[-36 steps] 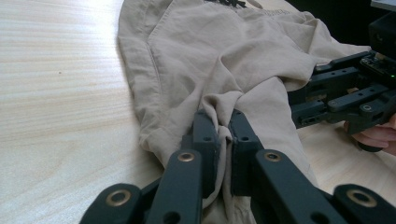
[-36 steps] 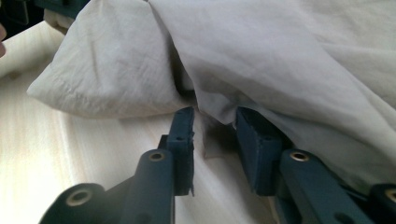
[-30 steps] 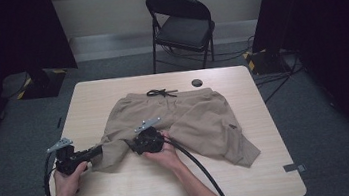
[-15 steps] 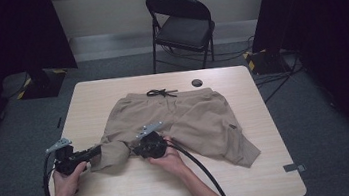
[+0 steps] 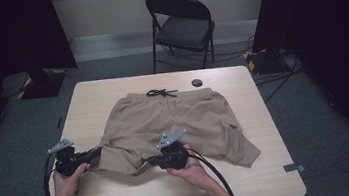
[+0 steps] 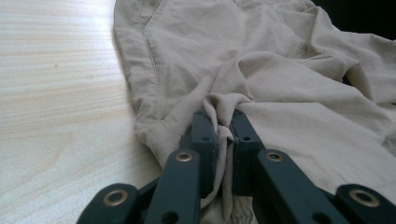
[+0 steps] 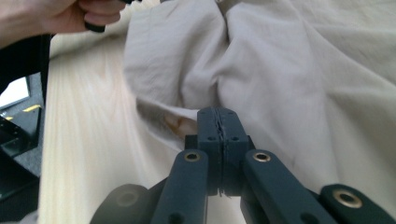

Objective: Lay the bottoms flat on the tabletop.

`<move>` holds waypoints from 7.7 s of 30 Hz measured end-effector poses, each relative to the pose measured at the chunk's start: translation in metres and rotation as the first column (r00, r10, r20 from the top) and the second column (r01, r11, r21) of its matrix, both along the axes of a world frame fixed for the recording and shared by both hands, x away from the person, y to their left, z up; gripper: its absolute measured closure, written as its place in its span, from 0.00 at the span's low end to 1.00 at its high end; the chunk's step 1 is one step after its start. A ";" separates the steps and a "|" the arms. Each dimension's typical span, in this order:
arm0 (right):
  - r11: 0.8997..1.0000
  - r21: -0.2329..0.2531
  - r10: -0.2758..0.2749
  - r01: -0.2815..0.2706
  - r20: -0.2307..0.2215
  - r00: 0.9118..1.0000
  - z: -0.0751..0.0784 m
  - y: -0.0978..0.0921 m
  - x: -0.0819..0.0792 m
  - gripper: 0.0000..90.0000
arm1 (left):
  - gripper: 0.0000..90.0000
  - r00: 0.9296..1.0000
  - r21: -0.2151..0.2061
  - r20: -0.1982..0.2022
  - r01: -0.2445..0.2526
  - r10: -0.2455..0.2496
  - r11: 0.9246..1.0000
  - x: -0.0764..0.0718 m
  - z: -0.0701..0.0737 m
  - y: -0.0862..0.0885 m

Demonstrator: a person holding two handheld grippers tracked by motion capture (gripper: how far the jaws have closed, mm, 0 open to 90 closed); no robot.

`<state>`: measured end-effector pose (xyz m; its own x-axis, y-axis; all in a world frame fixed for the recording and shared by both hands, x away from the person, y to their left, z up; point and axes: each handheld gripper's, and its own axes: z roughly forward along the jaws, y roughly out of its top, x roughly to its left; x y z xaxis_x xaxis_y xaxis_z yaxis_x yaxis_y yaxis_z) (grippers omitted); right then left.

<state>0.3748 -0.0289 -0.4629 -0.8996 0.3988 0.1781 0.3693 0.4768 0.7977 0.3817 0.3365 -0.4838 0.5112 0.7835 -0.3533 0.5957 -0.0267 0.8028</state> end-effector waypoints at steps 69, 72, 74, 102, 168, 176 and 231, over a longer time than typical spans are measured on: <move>0.986 -0.047 -0.155 0.157 0.052 0.987 -0.016 -0.022 -0.009 0.66 | 0.75 0.975 0.231 -0.075 0.219 -0.207 0.948 -0.019 -0.011 -0.047; 0.980 -0.082 -0.176 0.182 0.069 0.982 -0.021 -0.018 -0.002 0.66 | 0.75 0.976 0.223 -0.073 0.216 -0.205 0.951 -0.017 -0.011 -0.045; 0.978 -0.121 -0.164 0.173 0.078 0.983 -0.028 -0.016 -0.003 0.66 | 0.72 0.978 0.208 -0.074 0.205 -0.193 0.957 -0.016 -0.012 -0.042; 0.983 -0.090 -0.155 0.161 0.069 0.985 -0.016 -0.054 -0.042 0.54 | 0.56 0.994 0.164 -0.051 0.100 -0.093 0.981 -0.009 -0.016 -0.031; 0.963 -0.010 -0.268 0.268 -0.027 0.963 0.010 0.004 0.095 0.65 | 0.56 0.992 0.162 -0.026 0.124 -0.122 0.979 -0.009 -0.018 -0.029; 0.954 0.064 -0.294 0.292 0.026 0.955 0.032 -0.041 0.060 0.48 | 0.56 0.993 0.167 -0.022 0.120 -0.118 0.979 -0.009 -0.018 -0.029; 0.977 0.005 -0.214 0.214 0.023 0.977 0.001 -0.048 0.004 0.57 | 0.56 0.992 0.156 -0.026 0.126 -0.124 0.980 -0.009 -0.018 -0.028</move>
<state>0.3787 -0.0770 -0.4618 -0.7975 0.5819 0.1594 0.4437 0.3866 0.8085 0.3730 0.3082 -0.5021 0.6038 0.7602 -0.2399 0.5926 -0.2267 0.7729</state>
